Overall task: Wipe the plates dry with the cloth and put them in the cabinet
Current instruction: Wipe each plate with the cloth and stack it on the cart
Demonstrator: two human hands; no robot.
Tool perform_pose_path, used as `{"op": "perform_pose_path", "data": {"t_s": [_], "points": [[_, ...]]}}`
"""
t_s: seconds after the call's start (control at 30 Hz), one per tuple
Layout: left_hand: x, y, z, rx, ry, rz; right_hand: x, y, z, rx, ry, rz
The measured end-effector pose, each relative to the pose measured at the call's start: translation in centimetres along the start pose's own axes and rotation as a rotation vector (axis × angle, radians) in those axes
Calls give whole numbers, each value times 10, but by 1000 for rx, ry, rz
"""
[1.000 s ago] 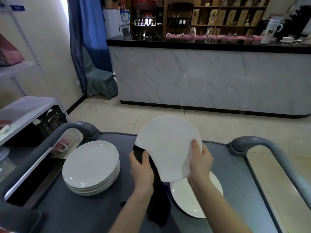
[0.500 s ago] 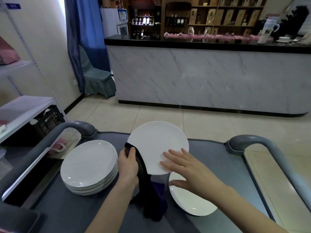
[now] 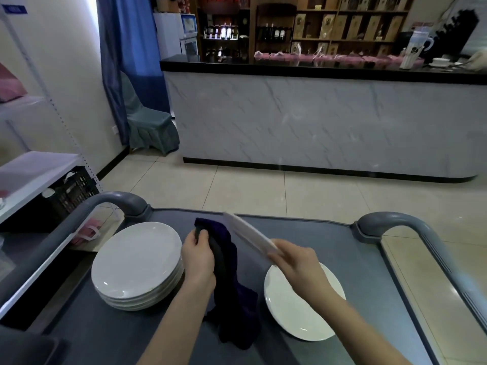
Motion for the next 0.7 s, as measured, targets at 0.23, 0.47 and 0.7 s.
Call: {"op": "perform_pose_path", "data": {"t_s": [0.23,0.47,0.7], "points": [[43,-26,7,569,401,-289,9,-16,-4,280,729,124],[43,-51,-15,914,671,-580,-4,-15,-4,388,984,239],[51,-84,-21,1053,763,-657,-22,-6,-9,342,1055,267]]}}
Point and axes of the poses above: each hand's wrist, its own y-axis towards the middle knuckle, its own x-axis out of the palm, z = x × y, the point moved 2 cm from there along y, towards the middle knuckle, and after that the axes turned 8 degrees about y, right-handed, at the moved point
